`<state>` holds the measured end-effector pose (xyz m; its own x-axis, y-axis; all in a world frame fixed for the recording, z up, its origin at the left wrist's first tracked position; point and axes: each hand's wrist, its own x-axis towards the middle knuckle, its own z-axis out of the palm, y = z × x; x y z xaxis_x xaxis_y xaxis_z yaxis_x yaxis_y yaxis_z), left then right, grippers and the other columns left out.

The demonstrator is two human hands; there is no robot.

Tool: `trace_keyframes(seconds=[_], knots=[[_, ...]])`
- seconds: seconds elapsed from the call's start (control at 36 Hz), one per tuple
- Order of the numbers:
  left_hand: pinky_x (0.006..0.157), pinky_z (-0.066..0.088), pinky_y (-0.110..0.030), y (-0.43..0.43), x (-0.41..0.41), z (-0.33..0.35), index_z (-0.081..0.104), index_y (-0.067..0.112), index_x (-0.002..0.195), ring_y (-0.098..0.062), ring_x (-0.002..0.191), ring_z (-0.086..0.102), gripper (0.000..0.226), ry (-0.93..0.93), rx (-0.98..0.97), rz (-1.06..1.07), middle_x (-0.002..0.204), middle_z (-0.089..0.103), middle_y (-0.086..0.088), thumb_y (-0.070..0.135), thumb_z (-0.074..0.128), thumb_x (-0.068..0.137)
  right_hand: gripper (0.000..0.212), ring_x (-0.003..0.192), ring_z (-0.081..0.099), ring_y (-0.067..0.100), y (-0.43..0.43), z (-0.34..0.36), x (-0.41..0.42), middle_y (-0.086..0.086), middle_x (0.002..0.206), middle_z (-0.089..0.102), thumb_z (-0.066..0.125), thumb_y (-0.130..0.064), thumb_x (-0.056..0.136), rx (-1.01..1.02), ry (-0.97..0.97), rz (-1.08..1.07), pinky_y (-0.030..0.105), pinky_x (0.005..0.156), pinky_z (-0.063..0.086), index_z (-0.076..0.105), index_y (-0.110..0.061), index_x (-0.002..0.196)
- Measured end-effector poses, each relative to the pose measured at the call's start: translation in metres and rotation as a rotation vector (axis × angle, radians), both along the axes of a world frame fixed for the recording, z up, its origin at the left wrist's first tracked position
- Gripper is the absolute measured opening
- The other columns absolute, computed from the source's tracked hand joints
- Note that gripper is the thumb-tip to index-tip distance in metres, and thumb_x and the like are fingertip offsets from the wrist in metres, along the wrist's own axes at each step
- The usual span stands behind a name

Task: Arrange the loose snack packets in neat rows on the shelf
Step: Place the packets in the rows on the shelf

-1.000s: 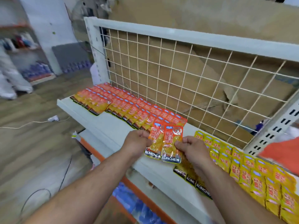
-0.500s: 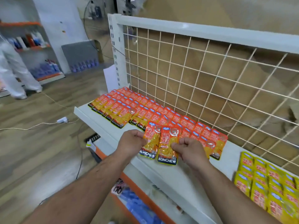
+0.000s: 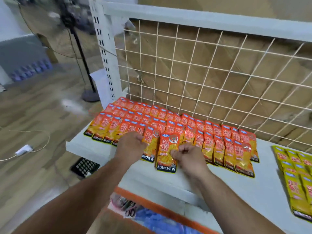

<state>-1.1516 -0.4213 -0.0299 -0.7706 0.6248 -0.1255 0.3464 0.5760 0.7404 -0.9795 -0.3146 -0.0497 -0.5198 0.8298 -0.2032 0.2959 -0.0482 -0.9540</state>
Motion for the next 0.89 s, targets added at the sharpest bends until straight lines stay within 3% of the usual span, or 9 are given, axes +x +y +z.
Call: trace_keyframes(seconds=[0.11,0.19,0.33,0.44,0.58,0.75,0.89], knots=[[0.077,0.051,-0.031,0.001,-0.009,-0.005,0.067,0.013,0.094,-0.02,0.084,0.063,0.013,0.18,-0.05,-0.068,0.089,0.069,-0.001,0.023,0.068,0.086,0.037,0.043,0.038,0.01,-0.006,0.003,-0.006,0.0,0.058,0.035,0.071,0.0,0.087,-0.071,0.025,-0.054,0.019,0.043,0.038,0.044,-0.015,0.066],[0.073,0.05,-0.036,0.002,-0.011,-0.007,0.065,0.009,0.085,-0.023,0.077,0.062,0.015,0.297,-0.053,-0.122,0.079,0.067,-0.005,0.024,0.065,0.087,0.037,0.045,0.035,0.016,-0.007,0.005,-0.007,0.005,0.062,0.032,0.069,0.003,0.088,-0.073,0.017,-0.062,0.015,0.035,0.035,0.042,-0.013,0.069],[0.055,0.035,-0.031,0.001,-0.015,-0.008,0.059,0.011,0.082,-0.016,0.062,0.051,0.019,0.337,-0.044,-0.161,0.071,0.06,-0.002,0.028,0.065,0.088,0.033,0.048,0.035,0.016,-0.007,-0.002,-0.01,-0.004,0.051,0.042,0.076,-0.008,0.084,0.004,-0.053,-0.078,0.023,0.045,0.031,0.048,-0.015,0.067],[0.048,0.029,-0.027,0.001,-0.019,-0.007,0.057,0.013,0.086,-0.009,0.058,0.047,0.021,0.341,-0.074,-0.192,0.068,0.055,0.003,0.033,0.063,0.09,0.032,0.042,0.034,0.013,-0.01,-0.001,-0.01,0.0,0.055,0.04,0.074,-0.005,0.085,-0.017,-0.027,-0.09,0.019,0.04,0.034,0.047,-0.013,0.07],[0.051,0.031,-0.029,0.001,-0.018,-0.005,0.057,0.014,0.09,-0.013,0.06,0.048,0.022,0.408,-0.093,-0.203,0.067,0.052,0.005,0.036,0.062,0.091,0.031,0.035,0.033,0.005,-0.013,0.003,-0.009,0.006,0.061,0.035,0.07,0.002,0.087,-0.044,0.002,-0.089,0.015,0.037,0.036,0.045,-0.009,0.073],[0.055,0.037,-0.027,0.0,-0.016,0.0,0.059,0.013,0.099,-0.015,0.062,0.05,0.026,0.48,-0.129,-0.225,0.073,0.058,0.003,0.039,0.058,0.092,0.032,0.038,0.033,0.011,-0.012,0.005,-0.007,0.005,0.059,0.035,0.071,-0.002,0.087,-0.082,-0.005,-0.097,0.019,0.038,0.035,0.044,-0.011,0.074],[0.06,0.045,-0.029,-0.003,-0.015,0.003,0.059,0.015,0.111,-0.019,0.077,0.059,0.034,0.525,-0.121,-0.221,0.092,0.063,-0.001,0.042,0.053,0.093,0.033,0.041,0.034,0.016,-0.007,0.009,-0.009,0.001,0.055,0.039,0.074,-0.006,0.086,-0.139,-0.018,-0.107,0.023,0.041,0.032,0.045,-0.014,0.072]])
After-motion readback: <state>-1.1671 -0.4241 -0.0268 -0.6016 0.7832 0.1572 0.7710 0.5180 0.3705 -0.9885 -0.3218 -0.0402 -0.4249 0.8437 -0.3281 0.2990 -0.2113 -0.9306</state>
